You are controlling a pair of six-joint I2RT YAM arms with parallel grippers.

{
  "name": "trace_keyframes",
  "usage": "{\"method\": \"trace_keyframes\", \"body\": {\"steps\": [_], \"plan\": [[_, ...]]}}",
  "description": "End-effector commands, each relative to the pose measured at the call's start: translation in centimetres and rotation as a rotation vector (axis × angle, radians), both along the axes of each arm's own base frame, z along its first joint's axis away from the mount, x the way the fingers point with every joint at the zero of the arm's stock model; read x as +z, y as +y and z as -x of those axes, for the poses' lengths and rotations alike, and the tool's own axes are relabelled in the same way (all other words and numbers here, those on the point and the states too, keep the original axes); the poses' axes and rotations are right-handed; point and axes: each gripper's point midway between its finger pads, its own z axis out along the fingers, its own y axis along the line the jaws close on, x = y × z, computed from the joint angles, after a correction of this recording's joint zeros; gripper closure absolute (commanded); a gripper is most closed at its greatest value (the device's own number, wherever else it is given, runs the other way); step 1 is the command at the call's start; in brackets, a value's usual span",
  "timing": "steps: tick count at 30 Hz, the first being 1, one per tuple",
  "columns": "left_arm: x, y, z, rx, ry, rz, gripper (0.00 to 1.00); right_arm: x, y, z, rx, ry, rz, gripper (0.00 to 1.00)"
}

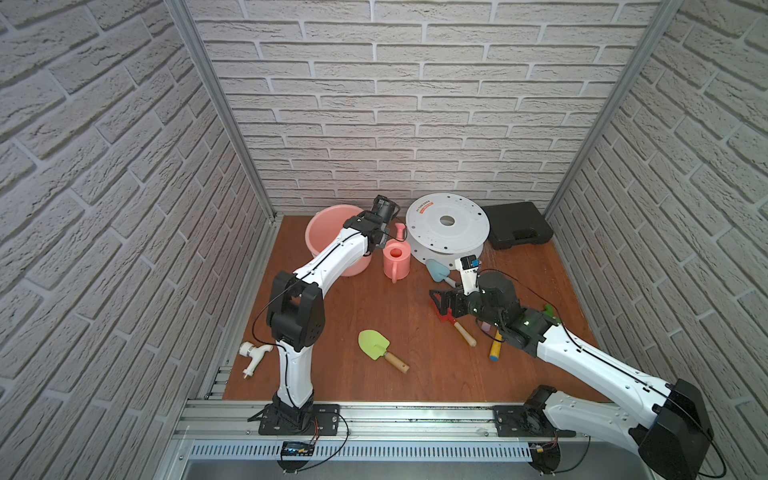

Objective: Organize the gardening tools
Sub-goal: Pick up the container from the center of the board, then place the container at the center of the board.

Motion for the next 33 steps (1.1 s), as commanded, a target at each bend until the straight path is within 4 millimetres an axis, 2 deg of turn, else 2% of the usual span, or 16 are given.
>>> {"method": "trace_keyframes", "body": {"steps": [1,11,20,25,27,28,29,31,33], "plan": [[1.7,-0.2,1.6,0.011,-0.011,0.008,0.89,2.2,0.1,-0.5,-0.018,-0.056,-0.035,0.01],[0.0,0.3,3.1,0.021,0.075,-0.051,0.92,2.2,0.0,-0.3,-0.017,-0.056,-0.04,0.01],[-1.3,-1.7,3.3,-0.014,0.109,-0.021,0.89,2.1,0.0,-0.5,-0.024,-0.054,-0.034,0.01],[-1.3,-2.6,3.0,-0.032,0.106,-0.037,0.86,2.0,0.0,-0.5,-0.024,-0.05,-0.03,0.01],[-1.1,-2.8,3.0,-0.035,0.105,-0.035,0.79,1.9,-0.1,-0.5,-0.025,-0.048,-0.027,0.01],[-1.1,-2.8,3.0,-0.035,0.106,-0.036,0.66,2.0,-0.1,-0.5,-0.026,-0.048,-0.026,0.01],[-1.0,-2.9,3.0,-0.035,0.103,-0.035,0.57,1.9,-0.1,-0.5,-0.026,-0.048,-0.025,0.01],[-0.5,-2.7,3.1,-0.029,0.092,-0.032,0.43,1.9,0.0,-0.5,-0.025,-0.046,-0.025,0.01],[0.4,-2.6,3.3,-0.027,0.071,-0.028,0.34,1.9,0.0,-0.5,-0.022,-0.044,-0.026,0.01]]}}
